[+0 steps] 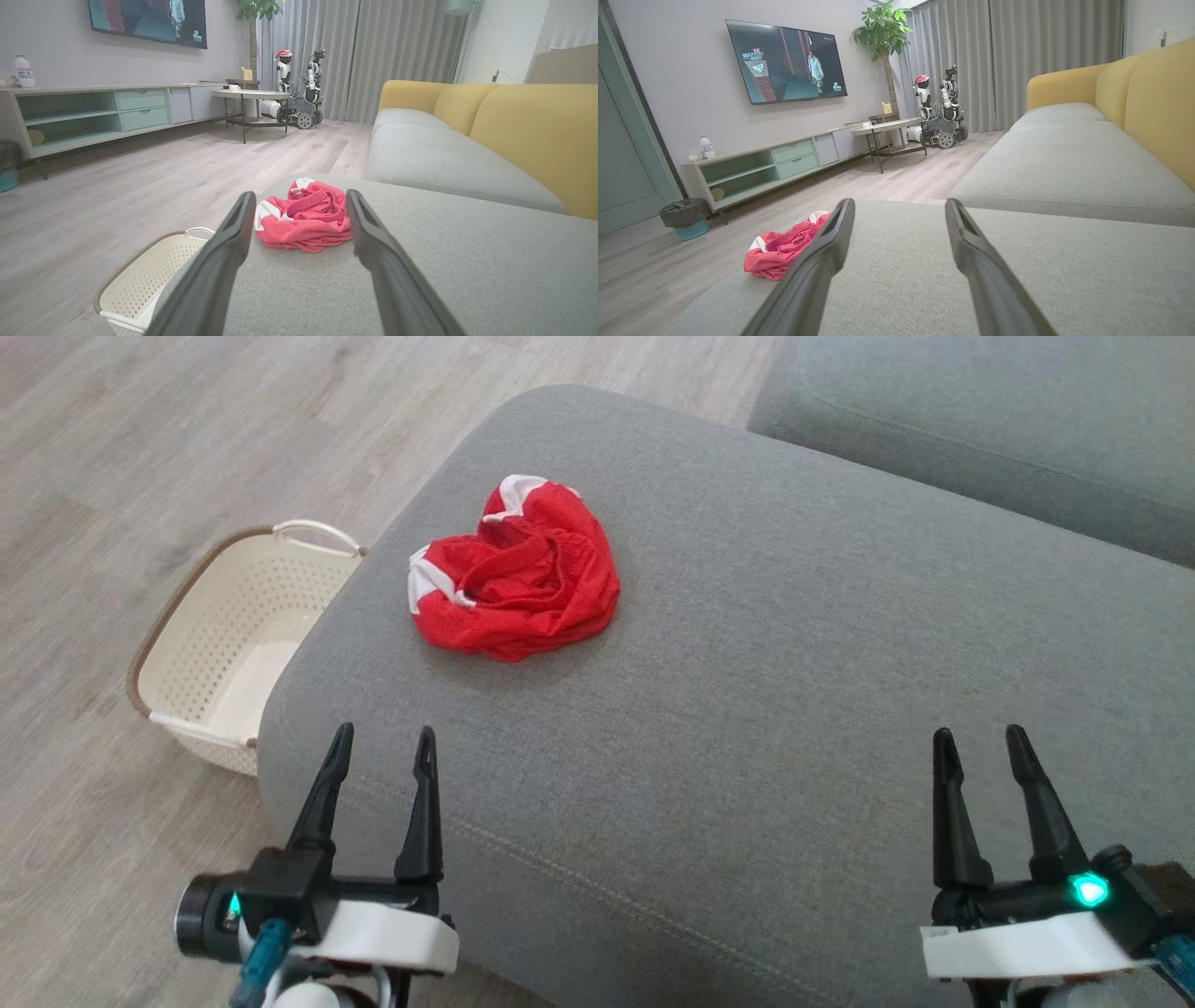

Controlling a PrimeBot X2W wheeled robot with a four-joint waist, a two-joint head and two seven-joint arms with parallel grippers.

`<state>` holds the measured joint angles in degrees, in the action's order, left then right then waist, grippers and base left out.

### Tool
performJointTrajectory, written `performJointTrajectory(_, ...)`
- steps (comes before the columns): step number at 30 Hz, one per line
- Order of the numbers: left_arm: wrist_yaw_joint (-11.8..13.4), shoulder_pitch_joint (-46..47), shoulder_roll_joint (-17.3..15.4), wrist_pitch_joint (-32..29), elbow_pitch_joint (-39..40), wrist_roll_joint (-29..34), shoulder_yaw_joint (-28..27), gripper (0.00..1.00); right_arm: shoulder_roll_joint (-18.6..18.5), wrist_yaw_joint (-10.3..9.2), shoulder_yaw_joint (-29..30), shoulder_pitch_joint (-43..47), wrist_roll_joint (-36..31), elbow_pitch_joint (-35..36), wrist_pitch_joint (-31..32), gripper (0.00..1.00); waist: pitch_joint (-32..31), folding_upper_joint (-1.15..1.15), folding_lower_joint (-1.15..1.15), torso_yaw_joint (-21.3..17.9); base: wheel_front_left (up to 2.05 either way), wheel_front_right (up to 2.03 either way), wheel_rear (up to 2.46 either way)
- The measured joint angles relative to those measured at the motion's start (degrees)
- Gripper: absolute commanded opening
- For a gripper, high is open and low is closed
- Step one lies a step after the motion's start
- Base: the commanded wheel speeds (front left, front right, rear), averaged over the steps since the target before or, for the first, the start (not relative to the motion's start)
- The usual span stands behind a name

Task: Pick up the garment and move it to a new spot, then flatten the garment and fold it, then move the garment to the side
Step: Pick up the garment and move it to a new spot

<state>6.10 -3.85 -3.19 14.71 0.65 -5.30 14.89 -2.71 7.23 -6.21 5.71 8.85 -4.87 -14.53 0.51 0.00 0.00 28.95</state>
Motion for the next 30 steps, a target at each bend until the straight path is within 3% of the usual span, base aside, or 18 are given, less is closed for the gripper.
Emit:
performJointTrajectory(9,-1.1,2.2,0.0,0.0,1.0,0.1,-1.2,1.00,0.0,0.00,-0.9,-0.1,-0.3,-0.2,0.0,1.00,2.3,0.00,0.00,0.4,0.00,0.00,0.00)
performJointTrajectory(15,-4.3,17.0,0.2,0.0,-0.2,0.6,-4.5,1.00,-0.2,0.00,-1.2,-3.9,-3.4,-0.6,0.0,1.00,6.9,0.00,0.00,-1.4,0.00,0.00,0.00)
performJointTrajectory(20,-7.0,30.0,-0.2,-0.4,-15.1,-1.4,-7.7,1.00,-2.8,0.00,-2.5,-8.4,-4.8,-0.6,0.0,1.00,12.0,0.00,0.00,-3.9,0.00,0.00,0.00)
performJointTrajectory(22,-8.4,38.0,-1.4,-6.3,-25.9,-3.3,-9.1,1.00,-4.5,0.00,-3.3,-10.9,-5.1,-0.5,0.0,1.00,15.2,0.00,0.00,-5.6,0.00,0.00,0.00)
performJointTrajectory(30,-10.3,58.1,-4.6,-16.5,-44.4,-7.6,-13.0,1.00,-7.1,0.00,-5.4,-17.3,-5.6,0.5,0.0,1.00,23.4,0.00,0.01,-9.9,0.00,0.00,0.00)
